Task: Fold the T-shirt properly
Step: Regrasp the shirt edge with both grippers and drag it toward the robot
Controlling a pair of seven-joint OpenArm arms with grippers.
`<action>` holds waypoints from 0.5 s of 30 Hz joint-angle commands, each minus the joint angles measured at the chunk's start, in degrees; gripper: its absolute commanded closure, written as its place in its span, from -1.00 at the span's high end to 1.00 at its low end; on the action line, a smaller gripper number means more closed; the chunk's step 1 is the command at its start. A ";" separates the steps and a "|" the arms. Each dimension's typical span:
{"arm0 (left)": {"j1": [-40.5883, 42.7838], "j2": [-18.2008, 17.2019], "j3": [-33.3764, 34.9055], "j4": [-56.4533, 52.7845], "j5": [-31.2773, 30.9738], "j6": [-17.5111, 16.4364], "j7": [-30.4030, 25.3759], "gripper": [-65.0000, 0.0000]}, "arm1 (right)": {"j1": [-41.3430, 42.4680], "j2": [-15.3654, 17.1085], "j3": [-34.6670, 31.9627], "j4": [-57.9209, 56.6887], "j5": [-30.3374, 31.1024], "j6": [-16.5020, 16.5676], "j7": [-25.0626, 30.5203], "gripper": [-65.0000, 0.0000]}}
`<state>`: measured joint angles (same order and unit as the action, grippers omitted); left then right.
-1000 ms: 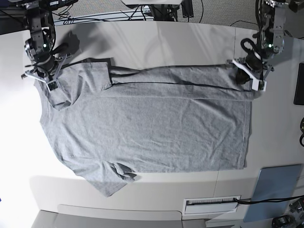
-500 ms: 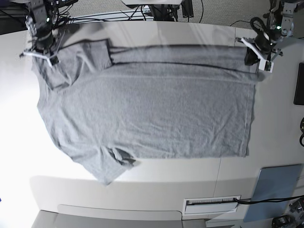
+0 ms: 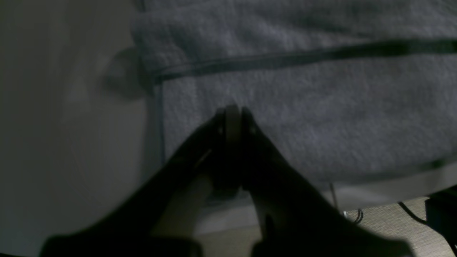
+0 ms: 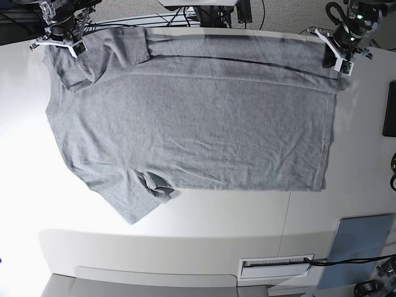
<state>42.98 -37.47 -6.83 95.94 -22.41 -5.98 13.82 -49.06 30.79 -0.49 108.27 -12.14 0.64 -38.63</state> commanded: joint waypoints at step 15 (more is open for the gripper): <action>3.72 -2.86 -0.35 4.92 5.73 0.63 16.22 -1.00 | -0.63 0.66 0.24 2.38 -1.57 -0.52 -2.86 -1.00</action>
<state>45.28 -39.86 -7.33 101.47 -17.56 -4.93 24.14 -49.10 30.79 -0.54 109.69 -12.80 0.84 -42.02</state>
